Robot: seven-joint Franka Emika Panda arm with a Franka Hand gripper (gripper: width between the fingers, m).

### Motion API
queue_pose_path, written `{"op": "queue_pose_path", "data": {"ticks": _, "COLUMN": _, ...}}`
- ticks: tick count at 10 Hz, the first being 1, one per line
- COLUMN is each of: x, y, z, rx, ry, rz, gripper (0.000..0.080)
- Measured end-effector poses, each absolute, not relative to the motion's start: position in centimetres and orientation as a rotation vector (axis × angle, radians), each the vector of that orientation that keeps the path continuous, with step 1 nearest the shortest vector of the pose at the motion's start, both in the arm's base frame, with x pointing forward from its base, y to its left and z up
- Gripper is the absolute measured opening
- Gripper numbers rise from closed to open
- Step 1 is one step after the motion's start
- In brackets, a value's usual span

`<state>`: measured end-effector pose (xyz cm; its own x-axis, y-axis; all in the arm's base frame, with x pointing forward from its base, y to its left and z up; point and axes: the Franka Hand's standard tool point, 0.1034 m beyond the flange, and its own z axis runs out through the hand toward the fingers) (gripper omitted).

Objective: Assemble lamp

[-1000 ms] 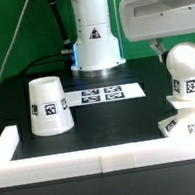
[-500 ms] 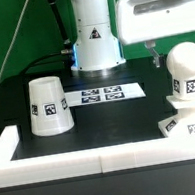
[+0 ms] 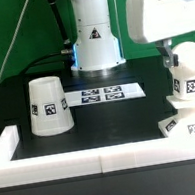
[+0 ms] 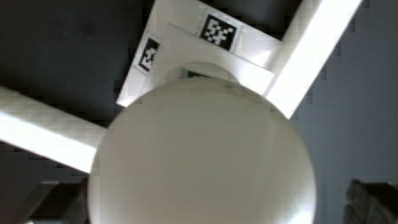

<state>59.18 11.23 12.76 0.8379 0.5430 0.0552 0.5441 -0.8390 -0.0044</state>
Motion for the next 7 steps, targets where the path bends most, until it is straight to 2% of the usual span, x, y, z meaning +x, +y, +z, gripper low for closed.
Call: {"op": "queue_pose_path", "data": {"ticks": 7, "x": 59.10, "y": 10.49, "z": 12.30, "rx": -2.784, "ry": -1.428, "rz": -0.072, "gripper": 0.0699}}
